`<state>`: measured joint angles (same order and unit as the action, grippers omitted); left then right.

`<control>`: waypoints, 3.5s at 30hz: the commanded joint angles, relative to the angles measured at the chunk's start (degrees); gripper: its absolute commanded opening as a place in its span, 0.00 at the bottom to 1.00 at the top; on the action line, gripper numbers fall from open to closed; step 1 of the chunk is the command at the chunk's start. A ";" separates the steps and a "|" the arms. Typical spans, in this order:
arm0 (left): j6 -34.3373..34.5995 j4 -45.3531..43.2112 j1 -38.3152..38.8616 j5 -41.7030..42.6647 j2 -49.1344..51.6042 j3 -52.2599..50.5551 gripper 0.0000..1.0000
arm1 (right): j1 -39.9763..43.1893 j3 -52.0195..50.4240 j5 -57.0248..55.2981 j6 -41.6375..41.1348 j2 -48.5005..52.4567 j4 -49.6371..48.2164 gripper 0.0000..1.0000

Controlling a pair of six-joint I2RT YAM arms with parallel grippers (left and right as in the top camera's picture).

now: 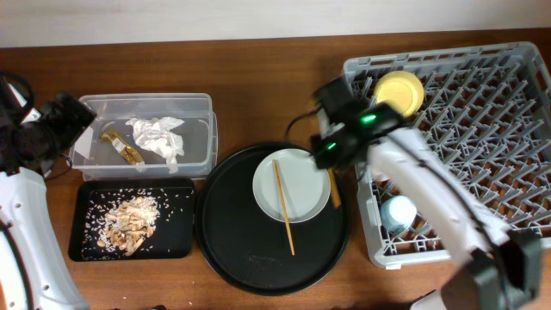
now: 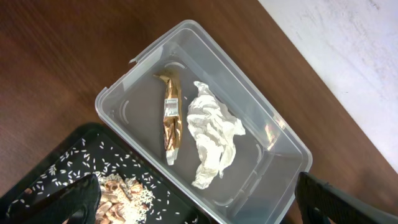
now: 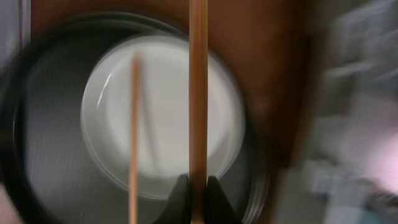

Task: Sort waste into correct bins and load items into the dishwasher rack
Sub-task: 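Grasp one chopstick with the right gripper and drop it in the rack, then grasp the second chopstick with the right gripper and place it in the rack, then grasp the white plate edge with the right gripper and stand it in the rack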

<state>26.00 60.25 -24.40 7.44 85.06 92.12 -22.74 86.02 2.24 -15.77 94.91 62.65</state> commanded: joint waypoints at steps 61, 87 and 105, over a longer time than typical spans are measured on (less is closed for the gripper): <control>-0.33 -0.11 -0.15 0.00 -0.74 0.72 0.99 | -16.81 3.65 -3.10 -10.80 22.29 -0.48 0.04; -0.33 -0.11 -0.15 0.00 -0.74 0.72 0.99 | 31.12 14.84 1.46 29.05 17.97 23.17 0.09; -0.33 -0.11 -0.15 0.00 -0.74 0.72 0.99 | 29.97 14.67 34.51 23.85 18.05 21.38 0.99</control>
<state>26.00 60.23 -24.40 7.46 85.06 92.12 8.32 101.16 15.79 7.81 113.71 83.79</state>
